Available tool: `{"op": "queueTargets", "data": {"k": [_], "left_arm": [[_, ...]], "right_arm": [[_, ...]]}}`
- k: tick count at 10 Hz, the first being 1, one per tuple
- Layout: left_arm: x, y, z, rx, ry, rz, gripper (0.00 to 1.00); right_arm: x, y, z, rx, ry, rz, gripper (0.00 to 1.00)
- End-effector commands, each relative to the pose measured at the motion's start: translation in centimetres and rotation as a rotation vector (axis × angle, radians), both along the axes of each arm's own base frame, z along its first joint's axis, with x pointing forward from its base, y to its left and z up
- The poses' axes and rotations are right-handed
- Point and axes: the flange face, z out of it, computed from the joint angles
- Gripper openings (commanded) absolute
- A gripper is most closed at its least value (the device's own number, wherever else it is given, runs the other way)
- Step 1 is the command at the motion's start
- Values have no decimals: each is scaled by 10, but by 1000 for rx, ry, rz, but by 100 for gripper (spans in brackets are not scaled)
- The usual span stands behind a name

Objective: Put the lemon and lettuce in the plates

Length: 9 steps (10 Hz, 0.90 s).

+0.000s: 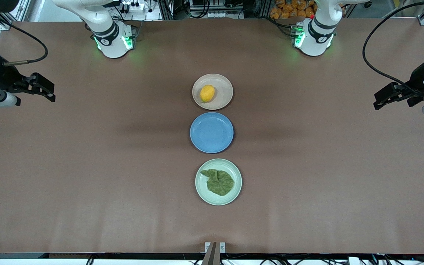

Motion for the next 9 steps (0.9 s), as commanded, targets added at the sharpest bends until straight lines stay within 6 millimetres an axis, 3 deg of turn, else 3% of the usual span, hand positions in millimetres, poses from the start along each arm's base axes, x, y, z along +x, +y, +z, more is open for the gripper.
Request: {"op": "queueTargets", "data": {"k": [1,9], "left_arm": [[-1,1,1,-1,-9,-20,100],[0,-1,-1,0,-4,-29,100]], "right_arm": [[0,-4,5,-6,-3,3,100],[2,-6,5,-8,-15,-3,100]]}}
